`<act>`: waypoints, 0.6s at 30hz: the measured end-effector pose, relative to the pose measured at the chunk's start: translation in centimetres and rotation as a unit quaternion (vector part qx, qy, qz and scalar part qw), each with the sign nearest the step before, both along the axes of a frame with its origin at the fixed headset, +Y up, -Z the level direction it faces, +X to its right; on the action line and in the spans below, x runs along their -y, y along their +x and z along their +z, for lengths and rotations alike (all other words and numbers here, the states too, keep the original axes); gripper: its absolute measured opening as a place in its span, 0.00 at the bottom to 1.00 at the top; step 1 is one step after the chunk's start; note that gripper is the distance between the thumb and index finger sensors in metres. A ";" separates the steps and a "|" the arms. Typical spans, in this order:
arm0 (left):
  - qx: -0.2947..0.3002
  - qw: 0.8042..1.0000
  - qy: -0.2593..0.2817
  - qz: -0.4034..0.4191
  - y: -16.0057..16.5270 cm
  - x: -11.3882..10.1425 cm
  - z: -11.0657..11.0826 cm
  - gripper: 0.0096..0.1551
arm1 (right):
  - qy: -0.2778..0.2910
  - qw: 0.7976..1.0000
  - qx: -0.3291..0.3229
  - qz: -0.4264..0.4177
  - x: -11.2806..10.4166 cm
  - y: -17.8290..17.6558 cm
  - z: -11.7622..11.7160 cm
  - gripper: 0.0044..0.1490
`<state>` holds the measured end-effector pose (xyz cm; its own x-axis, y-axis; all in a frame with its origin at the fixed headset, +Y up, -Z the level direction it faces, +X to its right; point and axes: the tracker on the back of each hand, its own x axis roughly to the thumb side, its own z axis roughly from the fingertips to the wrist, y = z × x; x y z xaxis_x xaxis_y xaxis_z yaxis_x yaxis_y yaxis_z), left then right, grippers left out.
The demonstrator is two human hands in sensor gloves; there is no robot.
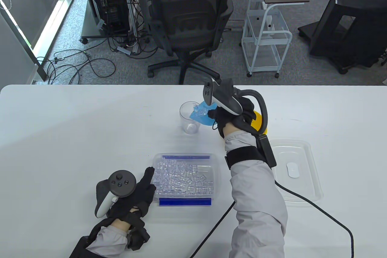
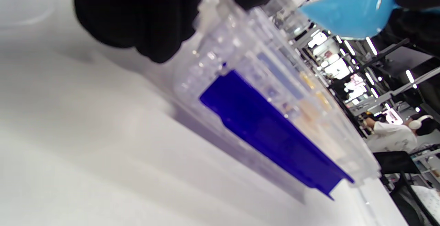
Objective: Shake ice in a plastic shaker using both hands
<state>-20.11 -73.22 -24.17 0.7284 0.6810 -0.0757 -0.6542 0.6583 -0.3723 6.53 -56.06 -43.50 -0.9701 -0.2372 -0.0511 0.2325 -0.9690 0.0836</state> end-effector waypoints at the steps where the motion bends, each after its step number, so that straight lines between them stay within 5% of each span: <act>1: 0.000 1.000 0.000 0.000 0.0 0.0 0.0 0.35 | -0.001 1.000 0.000 0.005 -0.1 -0.1 0.0 0.38; 18: 0.000 1.000 0.000 0.000 0.0 0.0 0.0 0.35 | 0.004 0.999 0.002 0.043 -1.3 -0.7 0.7 0.38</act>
<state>-20.07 -73.18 -24.16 0.7282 0.6813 -0.0747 -0.6541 0.6582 -0.3726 5.79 -54.80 -42.80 -0.9458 -0.3198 -0.0569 0.3153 -0.9459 0.0762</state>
